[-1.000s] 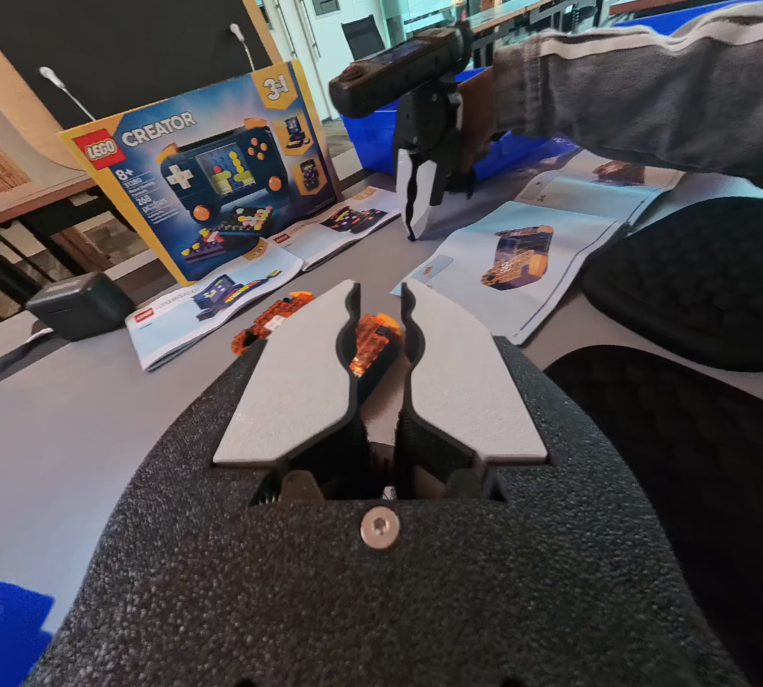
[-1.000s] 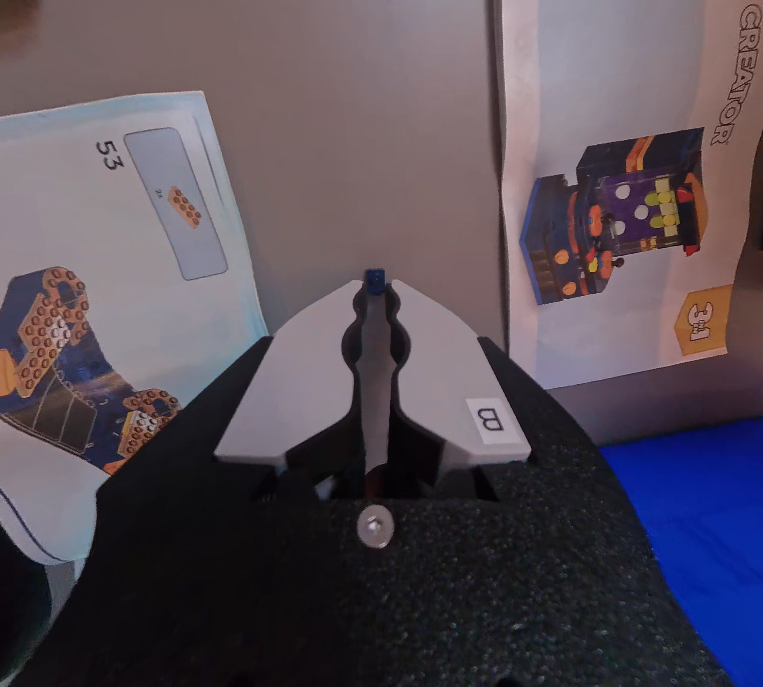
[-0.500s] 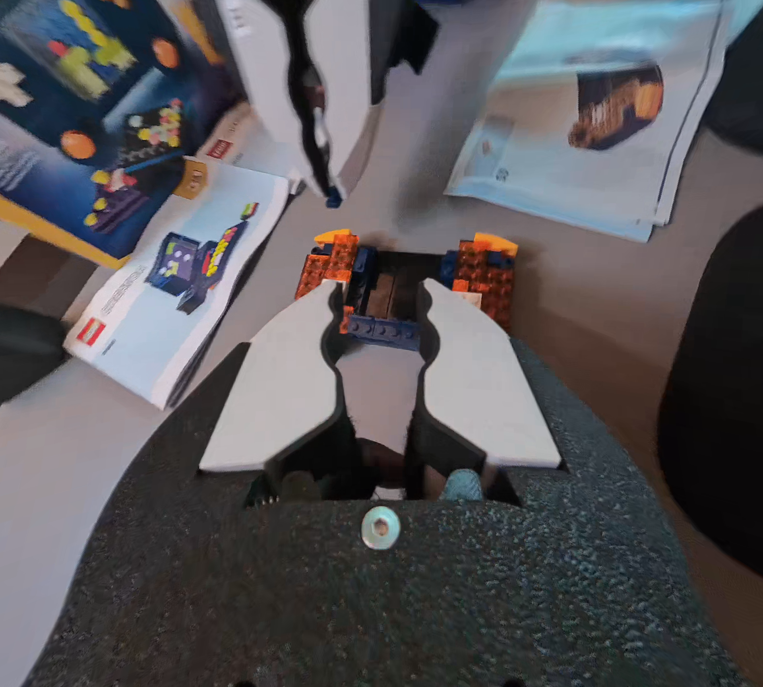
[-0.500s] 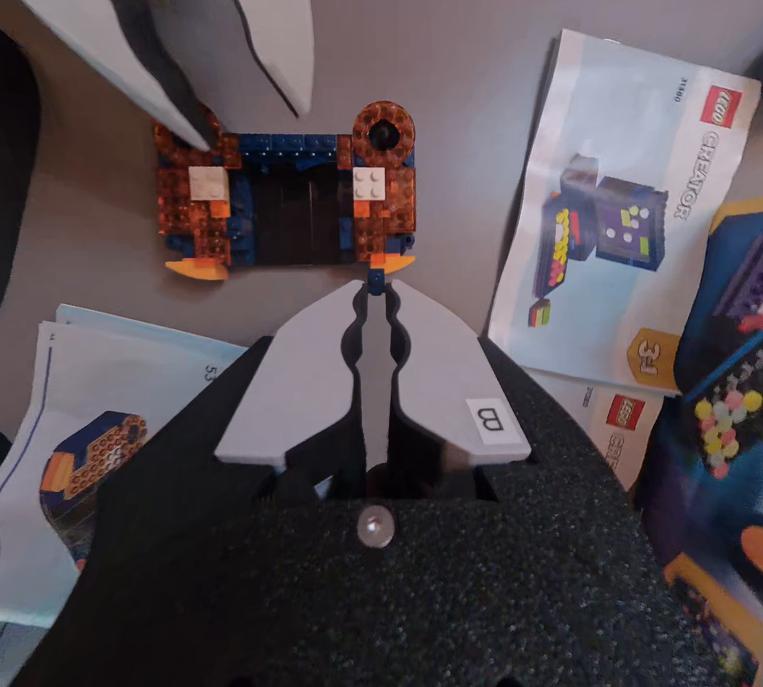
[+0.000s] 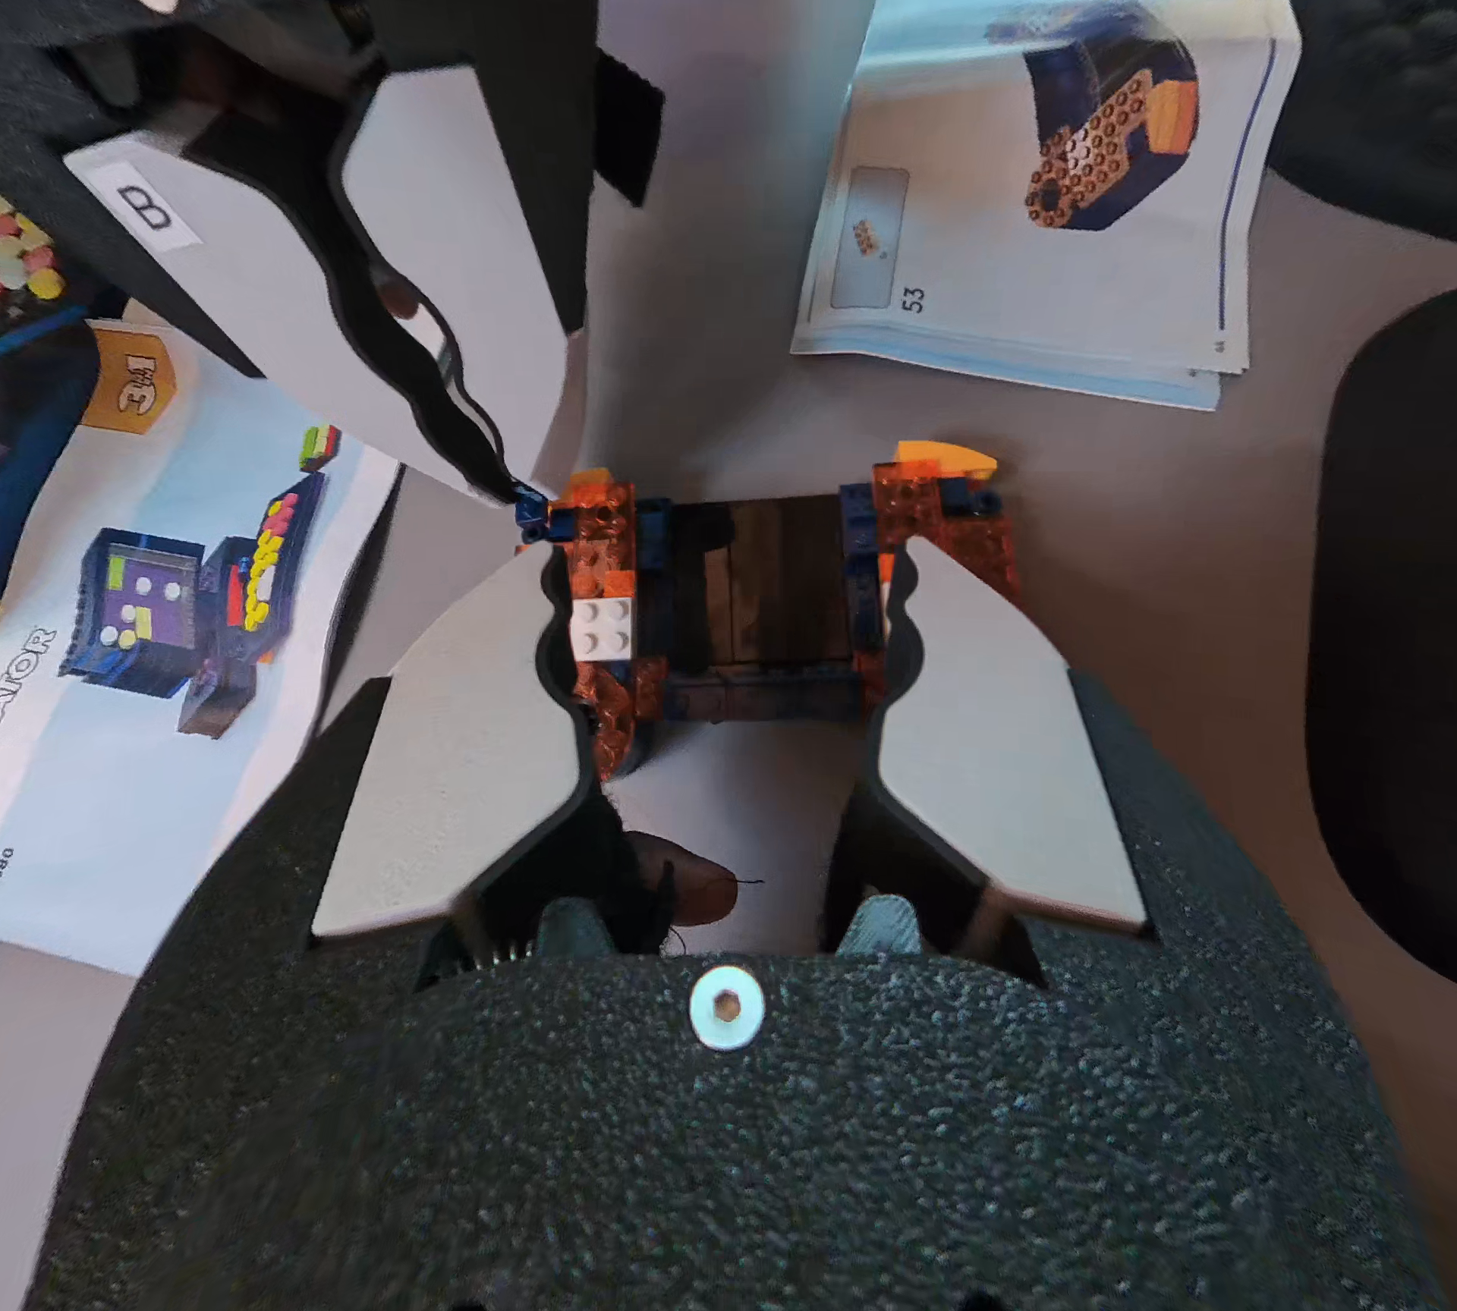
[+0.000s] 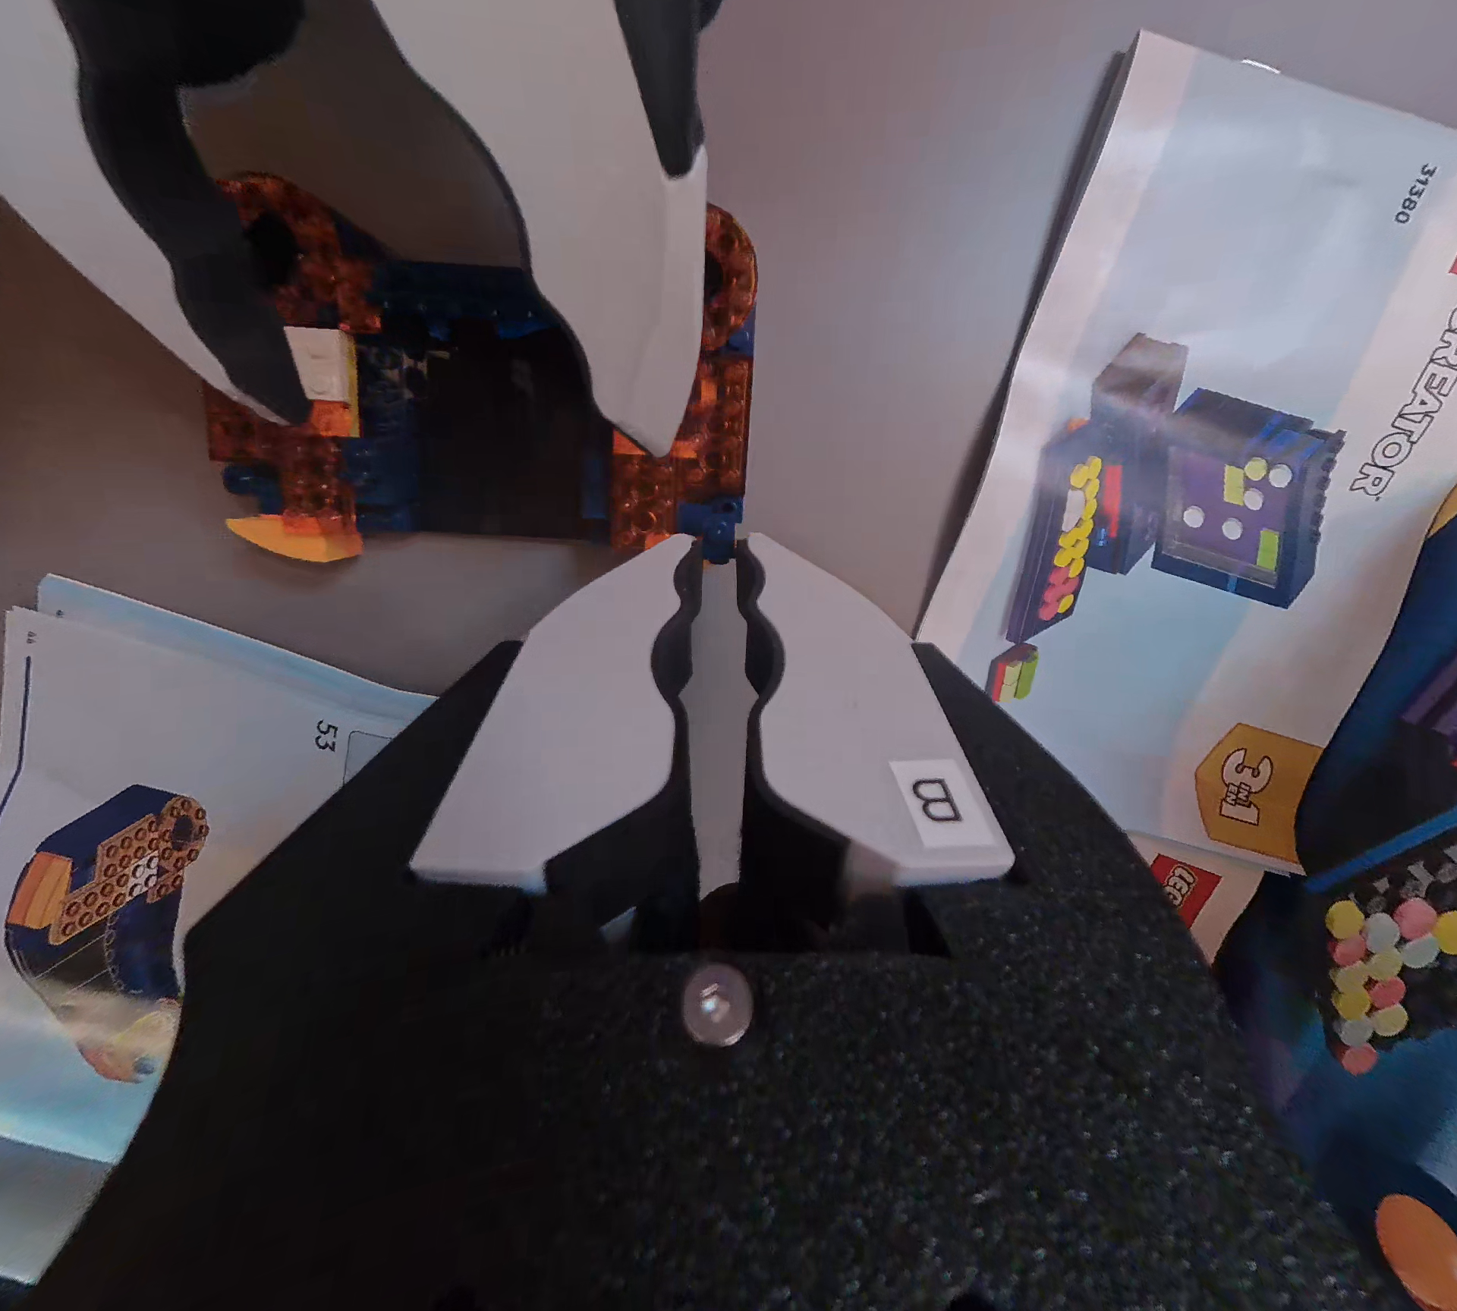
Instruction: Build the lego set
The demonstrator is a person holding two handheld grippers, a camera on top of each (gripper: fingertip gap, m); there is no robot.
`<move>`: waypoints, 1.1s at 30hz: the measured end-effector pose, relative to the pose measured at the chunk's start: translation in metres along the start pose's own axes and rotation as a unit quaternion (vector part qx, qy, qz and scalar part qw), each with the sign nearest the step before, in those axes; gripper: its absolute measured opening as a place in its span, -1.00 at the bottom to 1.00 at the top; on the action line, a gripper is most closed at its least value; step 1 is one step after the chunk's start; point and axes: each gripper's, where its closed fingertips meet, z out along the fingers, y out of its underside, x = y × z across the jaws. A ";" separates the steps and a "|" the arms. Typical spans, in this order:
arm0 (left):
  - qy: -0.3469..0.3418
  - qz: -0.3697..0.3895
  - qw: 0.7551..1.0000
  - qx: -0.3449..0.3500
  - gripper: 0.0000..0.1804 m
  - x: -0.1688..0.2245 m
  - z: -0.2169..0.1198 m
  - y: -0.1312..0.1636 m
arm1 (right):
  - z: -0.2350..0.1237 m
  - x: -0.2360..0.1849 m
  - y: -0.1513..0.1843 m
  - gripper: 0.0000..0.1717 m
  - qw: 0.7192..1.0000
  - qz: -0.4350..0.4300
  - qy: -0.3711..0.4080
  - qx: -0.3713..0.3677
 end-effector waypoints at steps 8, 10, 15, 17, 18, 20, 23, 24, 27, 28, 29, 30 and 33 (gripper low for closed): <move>-0.050 -0.014 0.996 0.069 -0.28 -0.013 -0.026 -0.007 | -0.011 -0.006 0.002 -0.91 1.000 0.011 -0.019 -0.004; -0.058 -0.018 0.995 0.076 -0.32 -0.015 -0.030 -0.007 | -0.016 -0.005 0.001 -0.91 1.000 0.022 -0.021 -0.001; -0.071 -0.024 0.995 0.059 -0.38 -0.017 -0.035 0.001 | -0.026 -0.007 -0.005 -0.91 0.999 0.017 -0.015 0.042; -0.071 -0.026 0.995 0.072 -0.41 -0.018 -0.036 -0.001 | -0.035 -0.007 -0.007 -0.91 0.997 0.018 -0.011 0.072; -0.070 -0.028 0.994 0.079 -0.42 -0.018 -0.036 -0.003 | -0.044 -0.007 -0.006 -0.91 0.996 0.022 -0.002 0.083; -0.066 -0.032 0.993 0.089 -0.42 -0.017 -0.034 -0.004 | -0.069 -0.011 -0.004 -0.91 0.993 0.029 0.037 0.110; -0.057 -0.031 0.993 0.095 -0.43 -0.015 -0.032 -0.005 | -0.117 -0.039 -0.001 -0.91 0.980 0.026 0.099 0.170; -0.057 -0.032 0.993 0.097 -0.43 -0.015 -0.032 -0.006 | -0.133 -0.050 0.003 -0.91 0.974 0.032 0.124 0.188; -0.098 -0.045 0.987 0.117 -0.43 -0.026 -0.036 -0.014 | -0.177 -0.084 0.027 -0.91 0.951 0.074 0.182 0.238; -0.128 -0.059 0.981 0.132 -0.42 -0.032 -0.040 -0.019 | -0.189 -0.094 0.039 -0.91 0.940 0.096 0.203 0.256; -0.169 -0.077 0.971 0.151 -0.42 -0.041 -0.046 -0.024 | -0.201 -0.102 0.054 -0.91 0.928 0.117 0.227 0.273; -0.221 -0.103 0.954 0.174 -0.43 -0.051 -0.055 -0.028 | -0.211 -0.107 0.071 -0.91 0.909 0.139 0.263 0.291; -0.377 -0.199 0.871 0.247 -0.46 -0.076 -0.094 -0.028 | -0.230 -0.121 0.120 -0.91 0.834 0.190 0.352 0.379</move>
